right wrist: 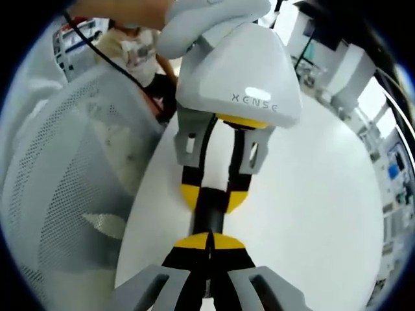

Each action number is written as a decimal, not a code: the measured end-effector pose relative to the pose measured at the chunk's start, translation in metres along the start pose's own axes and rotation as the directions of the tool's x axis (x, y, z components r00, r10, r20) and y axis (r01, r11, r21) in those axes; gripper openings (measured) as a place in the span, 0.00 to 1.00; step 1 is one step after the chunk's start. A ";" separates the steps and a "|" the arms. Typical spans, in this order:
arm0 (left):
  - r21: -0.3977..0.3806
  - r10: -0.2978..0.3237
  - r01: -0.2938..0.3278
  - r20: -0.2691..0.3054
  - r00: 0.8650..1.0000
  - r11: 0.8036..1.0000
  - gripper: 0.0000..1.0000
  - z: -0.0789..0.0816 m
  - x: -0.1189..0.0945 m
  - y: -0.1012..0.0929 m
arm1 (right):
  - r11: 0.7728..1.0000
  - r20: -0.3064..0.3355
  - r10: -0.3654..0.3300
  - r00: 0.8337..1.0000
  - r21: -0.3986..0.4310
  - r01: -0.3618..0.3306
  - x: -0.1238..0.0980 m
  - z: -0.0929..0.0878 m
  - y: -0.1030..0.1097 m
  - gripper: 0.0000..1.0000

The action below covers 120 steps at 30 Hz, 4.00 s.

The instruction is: Press the specified remote control buttons in sequence, fully releasing each button before pressing the next.

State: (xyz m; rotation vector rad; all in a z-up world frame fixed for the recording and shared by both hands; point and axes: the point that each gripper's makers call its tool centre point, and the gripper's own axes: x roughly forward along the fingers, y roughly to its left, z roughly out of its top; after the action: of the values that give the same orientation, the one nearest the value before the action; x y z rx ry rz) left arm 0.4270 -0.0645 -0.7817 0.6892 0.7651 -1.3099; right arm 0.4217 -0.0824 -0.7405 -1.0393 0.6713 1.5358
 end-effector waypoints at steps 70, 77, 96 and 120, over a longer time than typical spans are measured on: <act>-0.004 -0.003 0.003 0.028 1.000 1.000 0.24 0.001 0.001 0.002 | 0.996 -0.033 0.078 0.996 0.046 -0.077 0.032 -0.014 0.001 0.00; -0.004 -0.002 0.003 0.023 1.000 1.000 0.24 0.000 0.001 0.002 | 0.996 -0.024 0.071 0.997 0.055 -0.070 0.031 -0.013 0.002 0.00; -0.004 0.001 -0.001 0.012 1.000 1.000 0.24 0.001 0.001 0.001 | 0.999 0.028 0.032 0.999 0.014 -0.032 0.019 -0.004 -0.002 0.00; 0.002 0.002 -0.002 -0.001 1.000 1.000 0.24 0.001 0.000 0.000 | 0.999 0.041 -0.026 0.999 0.035 0.025 0.007 0.001 -0.007 0.00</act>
State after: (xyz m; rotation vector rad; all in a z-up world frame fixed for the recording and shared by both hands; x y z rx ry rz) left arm 0.4269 -0.0650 -0.7814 0.6922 0.7636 -1.3087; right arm 0.4283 -0.0766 -0.7455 -0.9840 0.6514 1.5144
